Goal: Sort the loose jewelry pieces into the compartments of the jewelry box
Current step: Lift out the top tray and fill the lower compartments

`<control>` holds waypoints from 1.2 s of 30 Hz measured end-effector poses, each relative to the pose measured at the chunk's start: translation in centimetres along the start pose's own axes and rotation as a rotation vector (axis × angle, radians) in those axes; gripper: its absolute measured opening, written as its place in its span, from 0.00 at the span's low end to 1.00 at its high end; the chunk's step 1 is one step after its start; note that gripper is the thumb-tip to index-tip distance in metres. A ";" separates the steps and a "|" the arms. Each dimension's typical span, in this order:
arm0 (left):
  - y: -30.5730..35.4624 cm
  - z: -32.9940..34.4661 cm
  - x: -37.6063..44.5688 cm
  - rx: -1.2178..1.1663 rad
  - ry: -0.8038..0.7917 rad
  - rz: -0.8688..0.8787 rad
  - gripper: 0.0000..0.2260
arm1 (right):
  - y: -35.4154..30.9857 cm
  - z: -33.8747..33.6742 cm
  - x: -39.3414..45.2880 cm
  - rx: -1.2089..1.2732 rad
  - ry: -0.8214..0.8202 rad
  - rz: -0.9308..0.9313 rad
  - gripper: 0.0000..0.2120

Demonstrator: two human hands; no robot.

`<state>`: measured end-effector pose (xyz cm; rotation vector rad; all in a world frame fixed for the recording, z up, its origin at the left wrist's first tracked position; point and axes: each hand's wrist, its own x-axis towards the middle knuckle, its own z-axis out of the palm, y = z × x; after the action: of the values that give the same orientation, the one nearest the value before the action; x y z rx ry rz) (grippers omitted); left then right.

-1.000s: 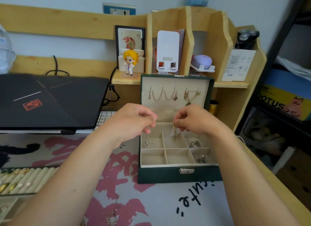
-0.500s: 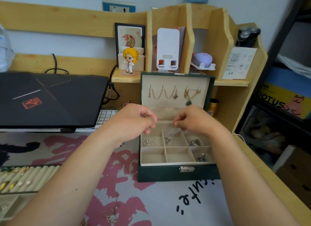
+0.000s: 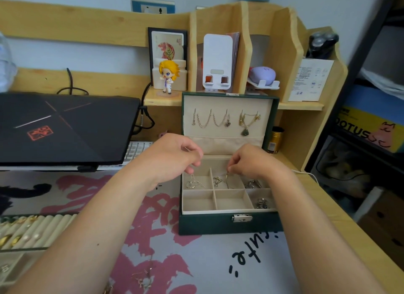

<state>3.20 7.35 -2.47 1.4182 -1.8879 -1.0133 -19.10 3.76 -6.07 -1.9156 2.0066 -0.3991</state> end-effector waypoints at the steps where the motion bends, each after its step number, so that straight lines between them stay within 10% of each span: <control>1: 0.0 0.0 0.0 0.001 0.000 0.000 0.06 | 0.0 0.1 0.0 -0.008 -0.002 0.003 0.04; 19: 1.0 -2.5 -4.0 -0.159 0.275 0.135 0.09 | -7.4 -3.4 -5.6 0.079 0.000 -0.358 0.05; 28: -7.3 -6.0 -13.2 0.481 -0.049 -0.255 0.07 | -13.6 4.5 -9.0 -0.185 -0.451 -0.644 0.05; 36: -9.8 -2.7 -15.3 0.654 -0.025 -0.278 0.17 | -14.2 9.3 -10.6 -0.471 -0.561 -0.723 0.12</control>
<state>14.86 19.95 -9.07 2.0841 -2.1922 -0.5346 -1.93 13.85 -7.92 -2.6241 1.0647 0.4612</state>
